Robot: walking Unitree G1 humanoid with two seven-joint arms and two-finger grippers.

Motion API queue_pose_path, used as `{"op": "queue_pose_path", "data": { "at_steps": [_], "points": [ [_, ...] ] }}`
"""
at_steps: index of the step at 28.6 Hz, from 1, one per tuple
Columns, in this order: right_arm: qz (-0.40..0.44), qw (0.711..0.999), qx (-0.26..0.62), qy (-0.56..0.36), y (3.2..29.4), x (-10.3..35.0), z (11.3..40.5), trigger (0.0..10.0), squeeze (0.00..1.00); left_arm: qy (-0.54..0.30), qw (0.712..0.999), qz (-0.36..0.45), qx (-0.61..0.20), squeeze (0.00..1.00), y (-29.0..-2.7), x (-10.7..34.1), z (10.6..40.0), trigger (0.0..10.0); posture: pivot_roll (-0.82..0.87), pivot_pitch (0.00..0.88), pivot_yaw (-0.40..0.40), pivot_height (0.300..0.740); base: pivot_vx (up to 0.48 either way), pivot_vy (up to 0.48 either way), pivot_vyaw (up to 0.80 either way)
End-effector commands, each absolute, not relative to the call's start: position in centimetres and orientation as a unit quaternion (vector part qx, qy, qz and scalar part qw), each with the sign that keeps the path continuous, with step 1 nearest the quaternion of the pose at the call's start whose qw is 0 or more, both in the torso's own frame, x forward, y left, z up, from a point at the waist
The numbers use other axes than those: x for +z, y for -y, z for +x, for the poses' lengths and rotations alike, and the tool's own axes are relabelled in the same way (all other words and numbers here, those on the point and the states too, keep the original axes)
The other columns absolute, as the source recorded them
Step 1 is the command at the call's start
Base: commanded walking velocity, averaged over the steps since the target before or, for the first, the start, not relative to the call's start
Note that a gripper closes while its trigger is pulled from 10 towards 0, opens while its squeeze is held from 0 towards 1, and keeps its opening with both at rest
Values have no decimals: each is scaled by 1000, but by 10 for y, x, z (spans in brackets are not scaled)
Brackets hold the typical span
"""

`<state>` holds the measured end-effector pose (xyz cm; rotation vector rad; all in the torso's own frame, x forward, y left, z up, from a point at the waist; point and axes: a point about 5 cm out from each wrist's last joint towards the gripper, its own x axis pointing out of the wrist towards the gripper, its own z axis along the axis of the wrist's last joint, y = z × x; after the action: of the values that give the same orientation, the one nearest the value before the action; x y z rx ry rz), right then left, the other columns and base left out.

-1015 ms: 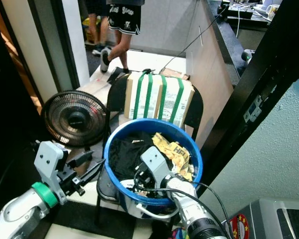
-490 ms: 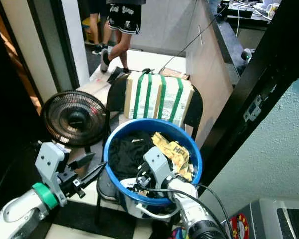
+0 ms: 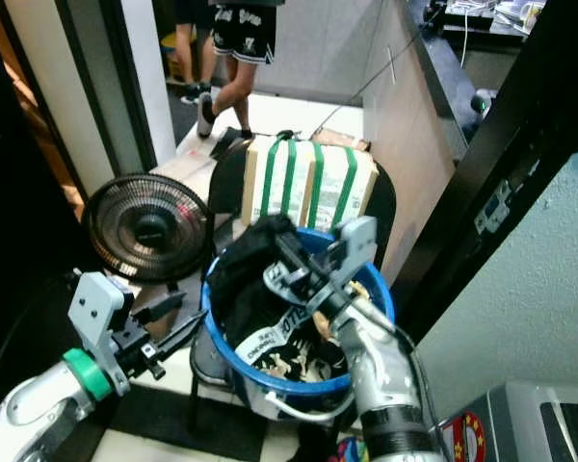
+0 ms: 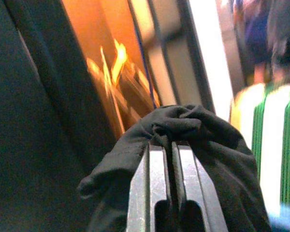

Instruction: Clothes washing

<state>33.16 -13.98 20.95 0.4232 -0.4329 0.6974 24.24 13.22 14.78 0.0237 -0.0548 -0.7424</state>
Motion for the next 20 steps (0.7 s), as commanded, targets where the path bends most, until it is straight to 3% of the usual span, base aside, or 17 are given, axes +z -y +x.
{"op": "queue_pose_path", "data": {
  "at_steps": [1, 4, 6, 10, 15, 19, 20],
  "points": [
    [252, 872, 322, 268, 149, 239, 332, 0, 0, 28, 931, 10, -365, 0, -134, 148, 244, 10000, 124, 0, 54, 740, 0, 0, 0],
    [283, 861, 301, 298, 155, 255, 334, 0, 0, 31, 932, 9, -362, 0, -135, 149, 245, 10000, 124, 0, 54, 740, 0, 0, 0],
    [343, 839, 231, 353, 178, 285, 338, 0, 0, 38, 936, 7, -351, 0, -137, 152, 248, 10000, 126, 0, 55, 740, 0, 0, 0],
    [349, 834, 197, 379, 193, 301, 339, 0, 0, 48, 940, 6, -337, 0, -138, 155, 253, 10000, 125, 0, 54, 740, 0, 0, 0],
    [316, 849, 235, 353, 187, 293, 337, 0, 0, 55, 942, 11, -331, 0, -135, 159, 256, 10000, 128, 0, 51, 740, 0, 0, 0],
    [386, 797, 352, 301, 167, 269, 321, 0, 0, 56, 936, 22, -347, 0, -130, 160, 255, 10000, 130, 0, 51, 740, 0, 0, 0],
    [386, 797, 352, 301, 167, 269, 321, 0, 0, 56, 936, 22, -347, 0, -130, 160, 255, 10000, 130, 0, 51, 740, 0, 0, 0]
  ]
}}
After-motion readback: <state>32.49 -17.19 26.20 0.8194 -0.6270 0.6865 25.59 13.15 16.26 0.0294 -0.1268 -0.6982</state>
